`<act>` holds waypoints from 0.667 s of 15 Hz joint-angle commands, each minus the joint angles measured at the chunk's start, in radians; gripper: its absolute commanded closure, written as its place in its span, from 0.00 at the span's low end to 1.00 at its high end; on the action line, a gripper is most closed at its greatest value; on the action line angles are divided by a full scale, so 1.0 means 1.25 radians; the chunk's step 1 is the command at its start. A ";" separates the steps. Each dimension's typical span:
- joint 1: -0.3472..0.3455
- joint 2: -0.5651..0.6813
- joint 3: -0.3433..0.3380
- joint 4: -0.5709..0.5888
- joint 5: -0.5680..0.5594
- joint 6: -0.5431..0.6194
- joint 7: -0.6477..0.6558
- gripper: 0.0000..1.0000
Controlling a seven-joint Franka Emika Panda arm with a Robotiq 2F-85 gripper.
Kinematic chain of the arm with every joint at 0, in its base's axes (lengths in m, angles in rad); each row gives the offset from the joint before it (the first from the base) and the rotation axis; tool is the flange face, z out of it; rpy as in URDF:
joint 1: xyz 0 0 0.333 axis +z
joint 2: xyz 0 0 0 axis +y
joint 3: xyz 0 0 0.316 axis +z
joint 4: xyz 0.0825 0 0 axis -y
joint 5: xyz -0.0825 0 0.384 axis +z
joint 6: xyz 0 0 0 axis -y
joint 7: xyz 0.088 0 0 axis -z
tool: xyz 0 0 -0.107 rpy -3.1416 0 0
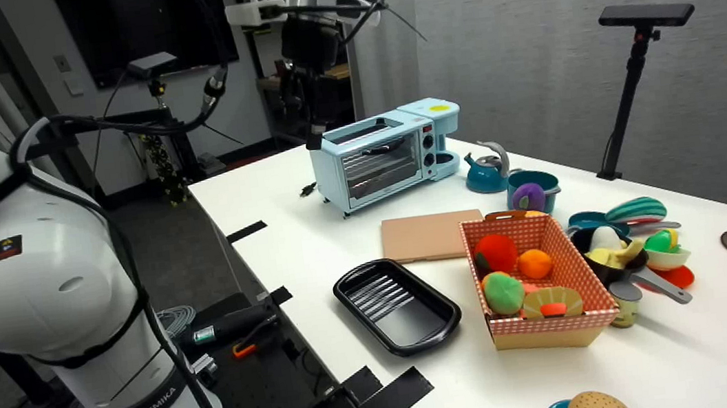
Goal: Place the pear plush toy on the oven tray
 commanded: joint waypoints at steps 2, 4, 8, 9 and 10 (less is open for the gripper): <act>-0.003 0.000 0.002 0.001 0.001 -0.001 -0.001 0.00; -0.003 0.000 0.002 0.001 0.001 -0.001 -0.001 0.00; 0.020 0.029 -0.026 0.015 0.076 -0.058 -0.087 0.00; 0.023 0.038 -0.027 0.011 0.098 -0.057 -0.111 0.00; 0.025 0.052 -0.030 0.010 0.120 -0.064 -0.135 0.00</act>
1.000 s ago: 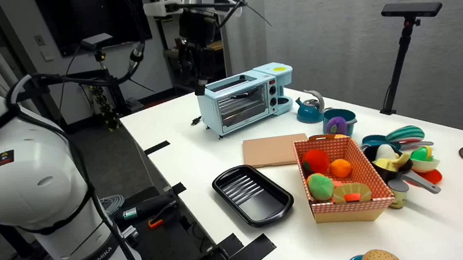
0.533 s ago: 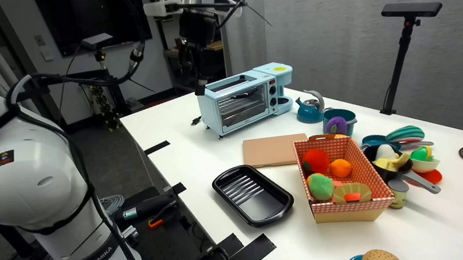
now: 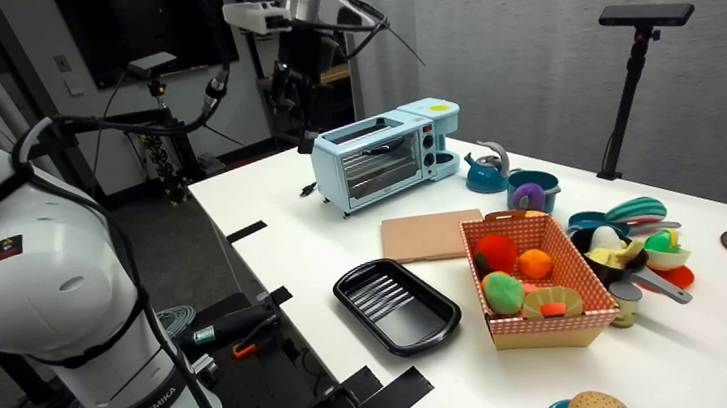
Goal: Place the pear plush toy on the oven tray
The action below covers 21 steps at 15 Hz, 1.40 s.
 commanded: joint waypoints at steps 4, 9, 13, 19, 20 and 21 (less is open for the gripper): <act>0.026 0.097 -0.027 0.026 0.140 -0.109 -0.122 0.00; 0.009 0.093 0.002 0.010 0.109 -0.056 -0.069 0.00; 0.010 0.082 0.018 0.003 0.055 0.020 -0.053 0.00; 0.003 0.091 0.023 0.000 -0.042 0.158 -0.008 0.00; 0.000 0.095 0.022 0.002 -0.052 0.175 0.006 0.00; -0.005 0.103 0.020 0.007 -0.063 0.192 0.017 0.00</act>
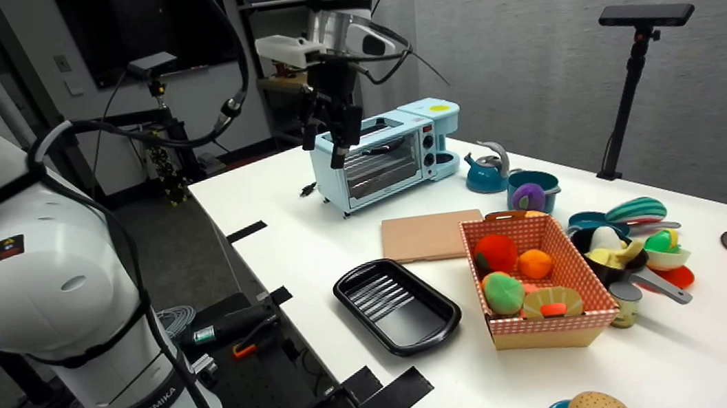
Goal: Place the pear plush toy on the oven tray
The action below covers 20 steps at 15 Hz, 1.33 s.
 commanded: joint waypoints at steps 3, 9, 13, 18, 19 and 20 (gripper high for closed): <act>-0.027 0.030 -0.010 0.019 -0.067 0.090 0.078 0.00; -0.074 0.119 -0.046 0.080 -0.135 0.154 0.139 0.00; -0.091 0.195 -0.076 0.138 -0.138 0.172 0.146 0.00; -0.092 0.313 -0.100 0.235 -0.119 0.180 0.141 0.00; -0.091 0.338 -0.103 0.258 -0.111 0.178 0.136 0.00; -0.087 0.280 -0.101 0.199 -0.120 0.175 0.124 0.00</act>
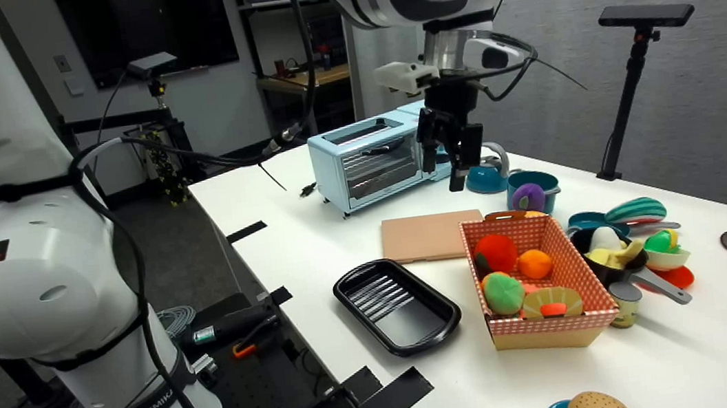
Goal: Place the pear plush toy on the oven tray
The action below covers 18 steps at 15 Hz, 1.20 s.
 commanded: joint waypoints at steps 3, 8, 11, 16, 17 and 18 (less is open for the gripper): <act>0.003 0.050 -0.006 0.041 0.001 -0.001 -0.001 0.00; 0.004 0.057 -0.006 0.051 0.001 -0.001 -0.001 0.00; 0.004 0.057 -0.006 0.052 0.001 -0.001 -0.001 0.00; 0.004 0.057 -0.006 0.052 0.001 -0.001 -0.001 0.00; 0.004 0.057 -0.006 0.052 0.001 -0.001 -0.001 0.00; 0.003 0.063 -0.007 0.057 0.002 -0.009 -0.001 0.00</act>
